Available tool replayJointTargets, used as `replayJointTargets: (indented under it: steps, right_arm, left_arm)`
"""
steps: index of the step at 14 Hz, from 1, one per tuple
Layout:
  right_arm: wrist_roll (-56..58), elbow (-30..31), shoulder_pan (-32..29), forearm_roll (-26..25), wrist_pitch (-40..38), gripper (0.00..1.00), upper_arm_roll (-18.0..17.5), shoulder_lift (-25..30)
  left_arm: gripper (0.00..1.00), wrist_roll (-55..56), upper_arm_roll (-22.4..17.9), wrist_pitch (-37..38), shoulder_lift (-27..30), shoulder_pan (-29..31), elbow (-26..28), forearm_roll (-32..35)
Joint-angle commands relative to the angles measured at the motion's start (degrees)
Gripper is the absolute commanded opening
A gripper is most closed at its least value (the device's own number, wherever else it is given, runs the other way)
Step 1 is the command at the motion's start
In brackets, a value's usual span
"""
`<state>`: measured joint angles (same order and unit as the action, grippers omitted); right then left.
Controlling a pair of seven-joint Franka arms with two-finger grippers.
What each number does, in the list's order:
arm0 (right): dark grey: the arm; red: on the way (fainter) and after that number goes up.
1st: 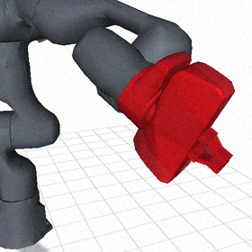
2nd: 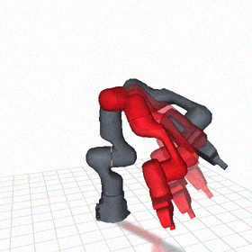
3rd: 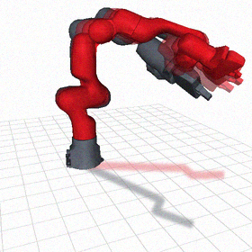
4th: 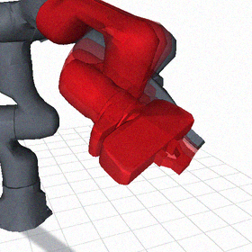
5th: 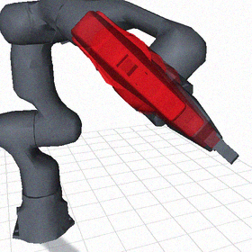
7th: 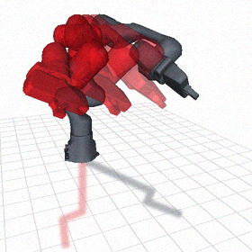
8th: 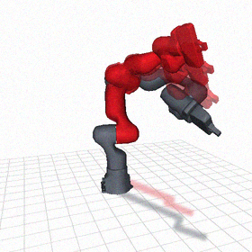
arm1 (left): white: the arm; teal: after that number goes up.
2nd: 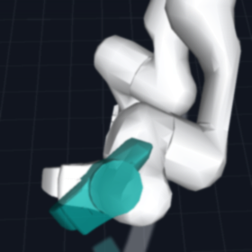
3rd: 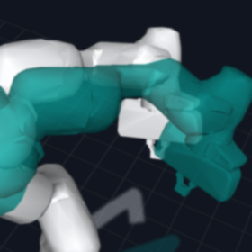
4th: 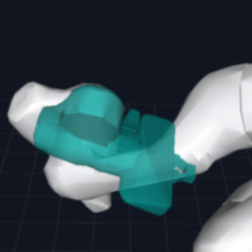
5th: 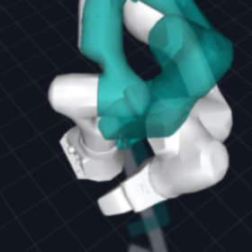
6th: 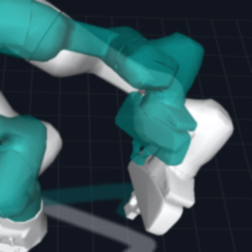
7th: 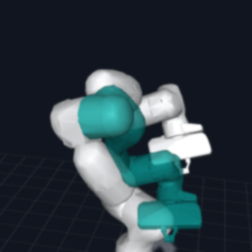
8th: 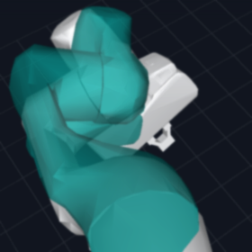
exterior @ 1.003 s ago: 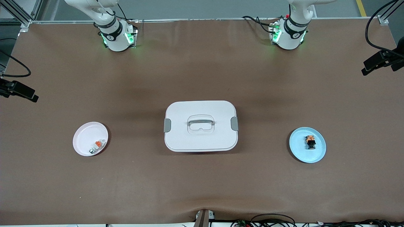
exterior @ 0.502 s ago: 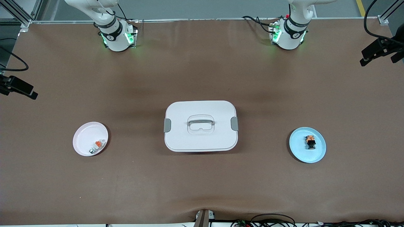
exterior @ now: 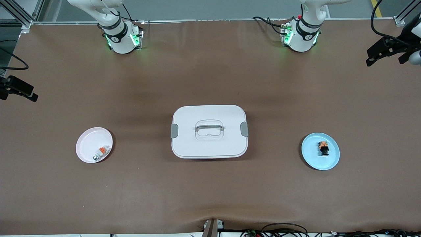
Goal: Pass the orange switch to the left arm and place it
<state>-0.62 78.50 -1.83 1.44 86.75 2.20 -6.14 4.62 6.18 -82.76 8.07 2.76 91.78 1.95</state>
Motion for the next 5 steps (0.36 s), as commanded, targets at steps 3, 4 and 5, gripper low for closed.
replayJointTargets:
  steps: [3, 4, 5]
  right_arm:
    - [1.1, 0.4, -1.5, 0.8, -0.1, 1.00, -0.8, 0.9]
    - [1.1, 0.4, -1.5, 0.8, -0.1, 1.00, -0.8, 0.9]
    - [1.1, 0.4, -1.6, 0.8, -0.1, 1.00, -0.8, 0.8]
  left_arm:
    - [1.00, -1.0, 0.0, 0.7, -0.3, 0.3, -1.2, -0.7]
    - [1.00, -0.8, 0.0, 0.7, -0.4, 0.3, -1.8, -0.7]
    - [1.00, -0.7, 0.0, 0.9, -0.7, 0.2, -2.1, -0.7]
